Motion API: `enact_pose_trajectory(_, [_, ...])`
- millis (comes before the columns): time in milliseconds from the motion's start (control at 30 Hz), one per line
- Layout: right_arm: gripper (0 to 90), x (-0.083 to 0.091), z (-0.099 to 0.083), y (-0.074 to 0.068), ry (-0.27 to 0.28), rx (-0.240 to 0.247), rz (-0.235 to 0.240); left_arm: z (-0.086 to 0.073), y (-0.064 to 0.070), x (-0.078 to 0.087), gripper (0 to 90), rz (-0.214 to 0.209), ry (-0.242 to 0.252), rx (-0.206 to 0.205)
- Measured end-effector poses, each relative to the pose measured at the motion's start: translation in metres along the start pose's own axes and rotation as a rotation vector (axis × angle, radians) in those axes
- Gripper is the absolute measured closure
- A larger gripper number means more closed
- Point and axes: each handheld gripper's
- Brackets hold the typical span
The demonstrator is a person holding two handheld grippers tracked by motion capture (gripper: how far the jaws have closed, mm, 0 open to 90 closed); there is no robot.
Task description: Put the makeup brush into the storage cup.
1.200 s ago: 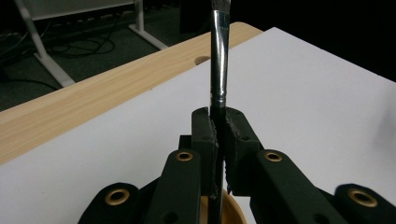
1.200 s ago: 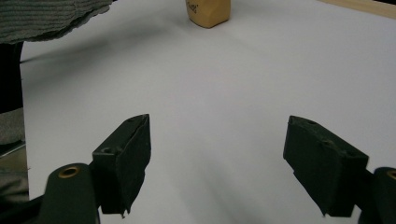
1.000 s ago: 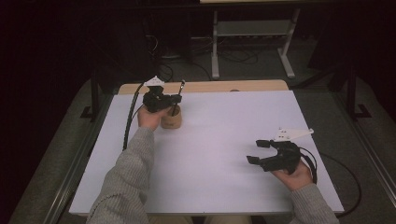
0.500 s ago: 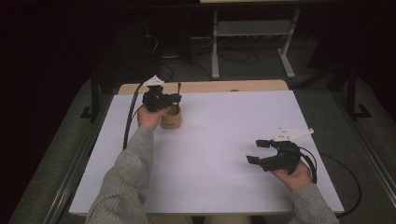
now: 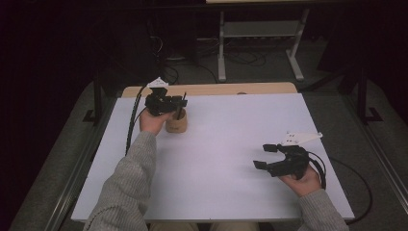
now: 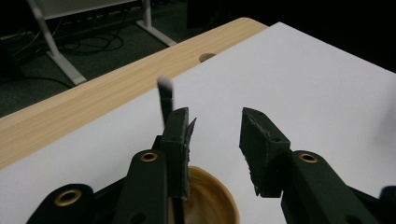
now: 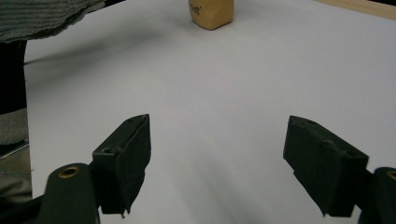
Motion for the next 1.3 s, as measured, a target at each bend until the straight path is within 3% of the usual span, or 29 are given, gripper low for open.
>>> enact_pose_trajectory(533, [21.8, 0.002, 0.000, 0.002, 0.007, -0.004, -0.022, 0.003, 0.018, 0.017, 57.5, -0.026, -0.016, -0.048])
enact_pose_trajectory(967, [21.8, 0.005, -0.001, 0.005, 0.010, -0.010, -0.040, 0.000, 0.027, 0.024, 56.6, -0.036, -0.021, -0.050])
enact_pose_trajectory(1300, [21.8, 0.018, -0.004, 0.008, 0.025, -0.018, -0.081, -0.001, 0.034, 0.028, 55.2, -0.042, -0.023, -0.057])
Point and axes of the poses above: each handheld gripper's, and its own axes: x roughly backward along the jaws, z roughly out of its top, y roughly to its right, and after that the axes turned 6 degrees about z, right-handed
